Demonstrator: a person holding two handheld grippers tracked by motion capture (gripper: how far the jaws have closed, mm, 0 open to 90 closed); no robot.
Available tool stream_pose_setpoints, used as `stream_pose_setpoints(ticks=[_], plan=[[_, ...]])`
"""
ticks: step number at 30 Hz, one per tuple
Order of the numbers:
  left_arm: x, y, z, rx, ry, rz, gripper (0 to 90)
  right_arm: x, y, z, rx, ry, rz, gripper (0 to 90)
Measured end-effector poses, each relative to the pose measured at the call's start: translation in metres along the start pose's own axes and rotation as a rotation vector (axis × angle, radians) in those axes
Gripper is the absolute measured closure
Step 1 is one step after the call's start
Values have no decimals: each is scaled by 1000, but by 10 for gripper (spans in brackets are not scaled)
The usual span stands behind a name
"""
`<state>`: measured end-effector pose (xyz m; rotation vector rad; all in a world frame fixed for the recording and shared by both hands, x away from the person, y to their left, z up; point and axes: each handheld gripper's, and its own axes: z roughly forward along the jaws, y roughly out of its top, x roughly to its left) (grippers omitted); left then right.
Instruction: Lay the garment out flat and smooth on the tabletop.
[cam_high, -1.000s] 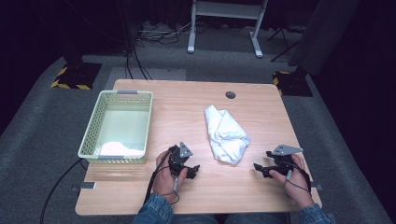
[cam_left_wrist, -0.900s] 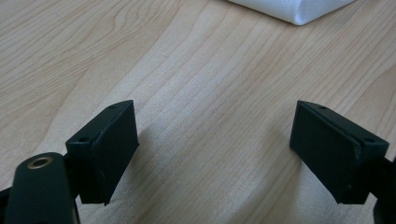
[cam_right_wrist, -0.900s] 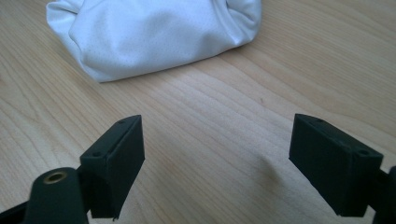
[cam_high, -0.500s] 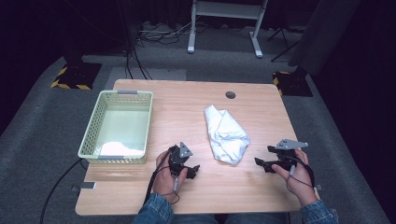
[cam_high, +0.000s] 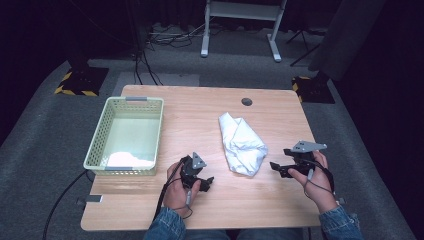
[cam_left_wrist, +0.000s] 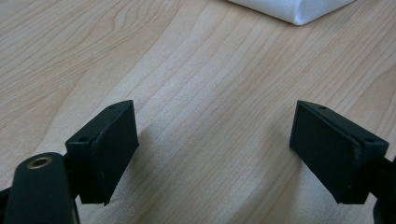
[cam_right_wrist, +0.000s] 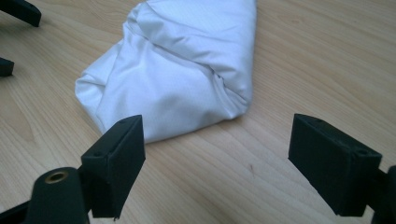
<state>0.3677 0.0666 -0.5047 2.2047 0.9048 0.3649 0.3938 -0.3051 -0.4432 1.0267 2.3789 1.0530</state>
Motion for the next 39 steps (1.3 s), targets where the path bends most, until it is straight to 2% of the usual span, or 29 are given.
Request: stream_pose_setpoints(ticks=[6,13,18,22,39], plan=[[0,0,0,0,0,0,148,4,15,7,0,19,-33,220],[0,0,0,1,-2,1,148,8,32,15,-15,30,-63,209],[0,0,0,1,-2,1,148,10,44,21,7,31,-106,210],[0,0,0,1,-3,0,148,12,52,26,5,38,-124,210],[0,0,0,1,-3,0,148,20,77,55,4,74,-130,210]])
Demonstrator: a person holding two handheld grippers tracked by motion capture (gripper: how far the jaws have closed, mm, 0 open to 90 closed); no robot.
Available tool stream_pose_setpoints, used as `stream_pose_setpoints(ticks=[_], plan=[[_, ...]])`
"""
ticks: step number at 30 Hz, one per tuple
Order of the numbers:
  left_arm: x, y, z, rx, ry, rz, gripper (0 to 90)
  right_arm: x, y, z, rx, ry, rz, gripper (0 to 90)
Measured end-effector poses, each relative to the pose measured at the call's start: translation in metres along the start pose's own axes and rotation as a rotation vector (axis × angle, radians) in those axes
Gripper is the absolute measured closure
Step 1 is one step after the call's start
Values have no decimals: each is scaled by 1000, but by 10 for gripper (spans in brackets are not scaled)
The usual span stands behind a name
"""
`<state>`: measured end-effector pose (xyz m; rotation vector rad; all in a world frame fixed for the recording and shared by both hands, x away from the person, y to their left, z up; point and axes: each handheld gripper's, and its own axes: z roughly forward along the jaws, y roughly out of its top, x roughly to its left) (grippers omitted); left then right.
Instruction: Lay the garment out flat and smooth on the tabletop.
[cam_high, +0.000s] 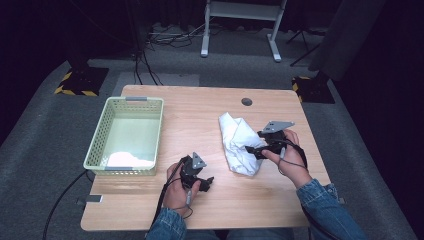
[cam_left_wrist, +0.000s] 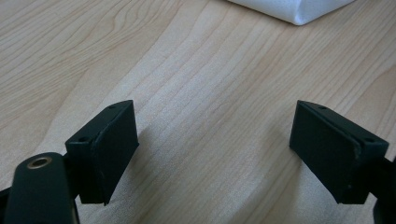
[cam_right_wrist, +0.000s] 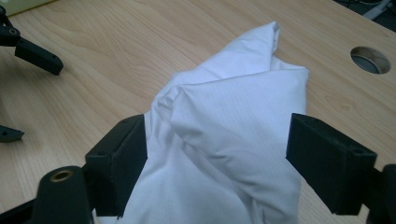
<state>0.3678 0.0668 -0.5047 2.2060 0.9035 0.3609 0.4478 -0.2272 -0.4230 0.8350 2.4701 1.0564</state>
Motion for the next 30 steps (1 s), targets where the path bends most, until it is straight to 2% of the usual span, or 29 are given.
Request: stream_pose_setpoints(ticks=[11,19,20,23,24,25,26,30], plan=[[0,0,0,1,2,1,148,3,7,28,11,8,-17,210],[0,0,0,1,1,1,148,5,4,53,51,16,-23,223],[0,0,0,1,2,2,148,5,3,56,54,13,-32,280],[0,0,0,1,2,1,148,3,2,60,95,24,-55,646],[0,0,0,0,1,0,148,2,2,59,109,23,-64,752],[0,0,0,1,1,0,148,2,2,58,124,21,-67,812],[0,0,0,1,1,0,148,2,2,57,129,10,-62,839],[0,0,0,1,1,0,148,2,6,51,112,5,-66,848]])
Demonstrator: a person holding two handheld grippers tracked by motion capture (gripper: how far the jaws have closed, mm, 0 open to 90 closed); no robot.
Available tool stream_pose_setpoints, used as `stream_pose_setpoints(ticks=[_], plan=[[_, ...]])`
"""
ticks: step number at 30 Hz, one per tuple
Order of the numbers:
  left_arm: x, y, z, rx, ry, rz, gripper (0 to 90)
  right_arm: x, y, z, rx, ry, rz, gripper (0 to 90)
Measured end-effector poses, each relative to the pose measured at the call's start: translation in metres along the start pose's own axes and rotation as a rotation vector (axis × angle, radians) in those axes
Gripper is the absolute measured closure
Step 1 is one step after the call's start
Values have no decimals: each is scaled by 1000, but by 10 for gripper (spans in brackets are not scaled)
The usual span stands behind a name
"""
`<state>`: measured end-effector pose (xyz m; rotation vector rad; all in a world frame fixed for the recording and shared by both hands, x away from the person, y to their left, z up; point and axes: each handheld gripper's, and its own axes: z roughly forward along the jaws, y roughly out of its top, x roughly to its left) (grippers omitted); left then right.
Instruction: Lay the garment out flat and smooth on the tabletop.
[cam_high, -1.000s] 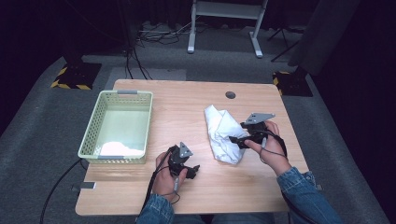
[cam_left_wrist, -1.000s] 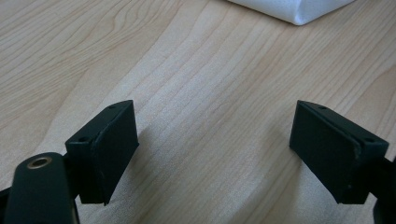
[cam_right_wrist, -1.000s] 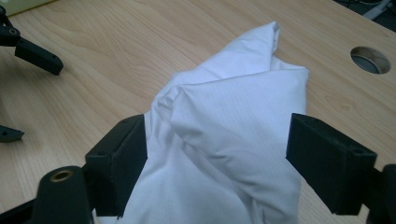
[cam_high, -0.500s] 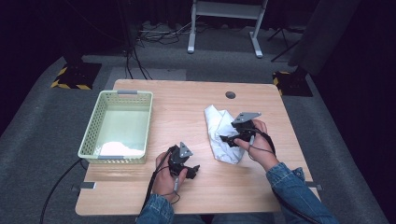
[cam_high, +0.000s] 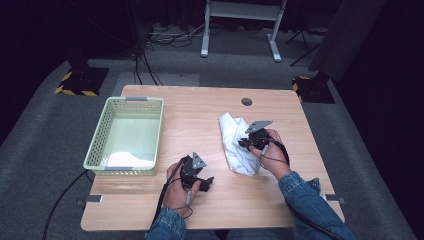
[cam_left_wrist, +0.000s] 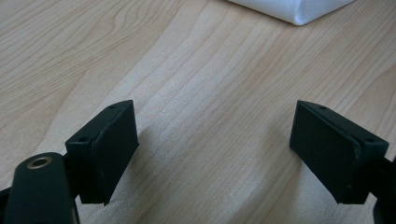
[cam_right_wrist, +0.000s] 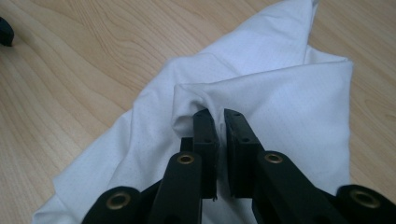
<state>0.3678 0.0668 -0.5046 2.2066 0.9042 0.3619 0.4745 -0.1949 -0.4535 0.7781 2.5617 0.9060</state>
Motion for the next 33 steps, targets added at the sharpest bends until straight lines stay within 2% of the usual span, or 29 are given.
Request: stream_pose_setpoints(ticks=[10,13,15,16,17,18,19,20,21,24,29,33], plan=[[0,0,0,-1,1,1,148,-8,5,-12,-35,0,17,845],[0,0,0,-1,1,2,148,-13,7,-17,-52,-2,35,845],[0,0,0,-1,2,2,148,-23,8,-23,-83,-11,73,845],[0,0,0,-2,2,2,148,-31,9,-28,-99,-40,110,838],[0,0,0,-1,2,2,148,-41,8,-35,-117,-97,168,788],[0,0,0,-1,2,2,148,-52,4,-42,-118,-207,256,671],[0,0,0,-1,1,1,148,-61,2,-49,-97,-349,309,532],[0,0,0,-1,2,2,148,-67,0,-54,-89,-444,330,438],[0,0,0,-1,2,1,149,-71,-2,-59,-95,-464,343,399],[0,0,0,-1,2,2,149,-67,-3,-64,-127,-388,343,368],[0,0,0,-1,2,2,148,-44,6,-56,-148,-269,263,353],[0,0,0,-1,2,2,148,-26,16,-47,-137,-216,187,337]])
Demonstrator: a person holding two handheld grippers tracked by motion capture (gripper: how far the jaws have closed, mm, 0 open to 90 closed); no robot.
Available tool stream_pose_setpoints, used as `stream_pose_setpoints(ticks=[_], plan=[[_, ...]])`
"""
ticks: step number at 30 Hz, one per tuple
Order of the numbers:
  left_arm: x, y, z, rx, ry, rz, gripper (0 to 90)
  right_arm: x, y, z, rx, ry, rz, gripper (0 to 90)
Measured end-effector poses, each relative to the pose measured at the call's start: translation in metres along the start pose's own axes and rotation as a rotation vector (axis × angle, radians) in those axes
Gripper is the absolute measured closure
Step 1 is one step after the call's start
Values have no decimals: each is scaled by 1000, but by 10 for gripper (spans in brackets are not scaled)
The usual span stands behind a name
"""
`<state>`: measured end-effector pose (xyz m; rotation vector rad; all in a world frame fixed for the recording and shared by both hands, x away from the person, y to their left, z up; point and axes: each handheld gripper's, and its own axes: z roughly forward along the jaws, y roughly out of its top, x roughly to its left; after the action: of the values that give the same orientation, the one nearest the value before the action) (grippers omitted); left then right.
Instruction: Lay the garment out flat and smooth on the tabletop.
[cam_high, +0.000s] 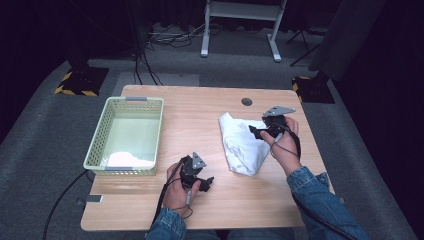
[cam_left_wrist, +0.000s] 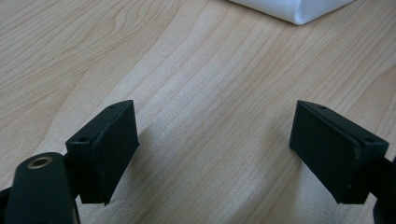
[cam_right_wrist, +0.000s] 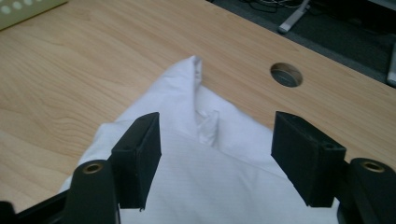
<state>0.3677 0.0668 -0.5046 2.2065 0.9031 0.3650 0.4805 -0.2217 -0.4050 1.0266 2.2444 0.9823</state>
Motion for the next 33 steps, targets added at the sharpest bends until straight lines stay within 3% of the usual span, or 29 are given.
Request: stream_pose_setpoints(ticks=[9,13,20,23,28,30,32,33], plan=[[0,0,0,1,0,0,148,34,2,20,38,77,-73,310],[0,0,0,0,0,0,148,46,1,30,45,102,-82,302],[0,0,0,0,0,0,149,55,-1,44,70,109,-92,285],[0,0,0,1,0,1,148,60,-5,55,94,113,-113,269],[0,0,0,2,0,2,148,65,-10,71,113,114,-108,253],[0,0,0,1,1,2,149,65,-11,76,131,122,-119,310],[0,0,0,0,-1,1,148,65,-12,78,158,177,-124,561],[0,0,0,1,0,2,148,64,-13,78,166,182,-140,642]])
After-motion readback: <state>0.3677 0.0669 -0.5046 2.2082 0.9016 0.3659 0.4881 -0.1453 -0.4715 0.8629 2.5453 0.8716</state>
